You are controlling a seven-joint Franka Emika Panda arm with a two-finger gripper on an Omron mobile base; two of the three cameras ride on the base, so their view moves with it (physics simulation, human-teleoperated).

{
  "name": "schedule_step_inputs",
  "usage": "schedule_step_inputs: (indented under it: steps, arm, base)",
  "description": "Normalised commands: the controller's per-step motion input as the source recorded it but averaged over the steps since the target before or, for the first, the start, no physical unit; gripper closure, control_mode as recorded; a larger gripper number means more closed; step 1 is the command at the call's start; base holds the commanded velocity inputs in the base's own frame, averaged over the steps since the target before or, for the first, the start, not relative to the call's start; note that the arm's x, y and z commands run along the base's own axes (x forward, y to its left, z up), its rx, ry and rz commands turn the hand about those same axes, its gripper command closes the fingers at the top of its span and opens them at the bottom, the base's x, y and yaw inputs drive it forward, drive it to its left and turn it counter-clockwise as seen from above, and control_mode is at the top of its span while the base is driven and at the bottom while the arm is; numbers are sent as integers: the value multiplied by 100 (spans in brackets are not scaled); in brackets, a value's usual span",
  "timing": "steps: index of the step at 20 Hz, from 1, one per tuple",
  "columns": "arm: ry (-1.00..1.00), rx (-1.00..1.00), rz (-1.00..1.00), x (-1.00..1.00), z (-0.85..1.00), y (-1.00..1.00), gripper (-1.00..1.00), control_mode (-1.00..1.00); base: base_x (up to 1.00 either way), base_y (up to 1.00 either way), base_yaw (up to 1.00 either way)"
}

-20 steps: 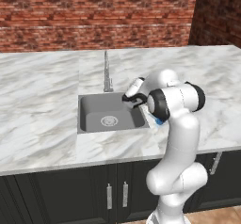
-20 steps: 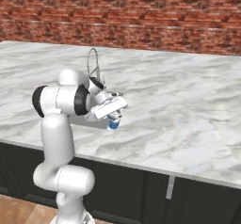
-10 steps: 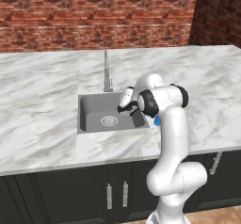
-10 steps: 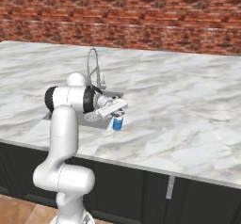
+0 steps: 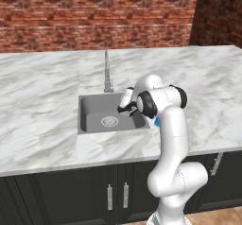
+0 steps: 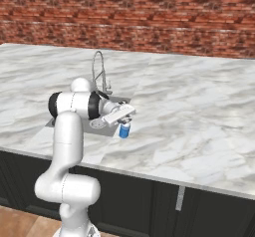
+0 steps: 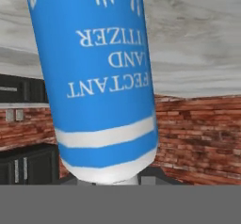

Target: Restock the sink supplies by placing the sponge and soap dispenser on the counter and next to the sink. Make sure the soap dispenser is upright.

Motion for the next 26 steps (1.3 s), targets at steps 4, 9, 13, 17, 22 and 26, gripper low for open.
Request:
schedule_step_inputs:
  steps: [4,9,13,17,22,26]
  arm:
    - [-3,-1,0,0,-29,0,100,-100]
    - [0,0,0,12,-6,14,-100,-100]
    - [-7,0,0,0,2,28,-100,-100]
    - [-7,0,0,0,7,26,-100,-100]
    - [-8,-1,0,0,22,14,-100,-100]
    - [-1,0,0,2,3,5,-100,-100]
  base:
    - [0,0,0]
    - [0,0,0]
    - [0,0,0]
    - [0,0,0]
    - [0,0,0]
    - [0,0,0]
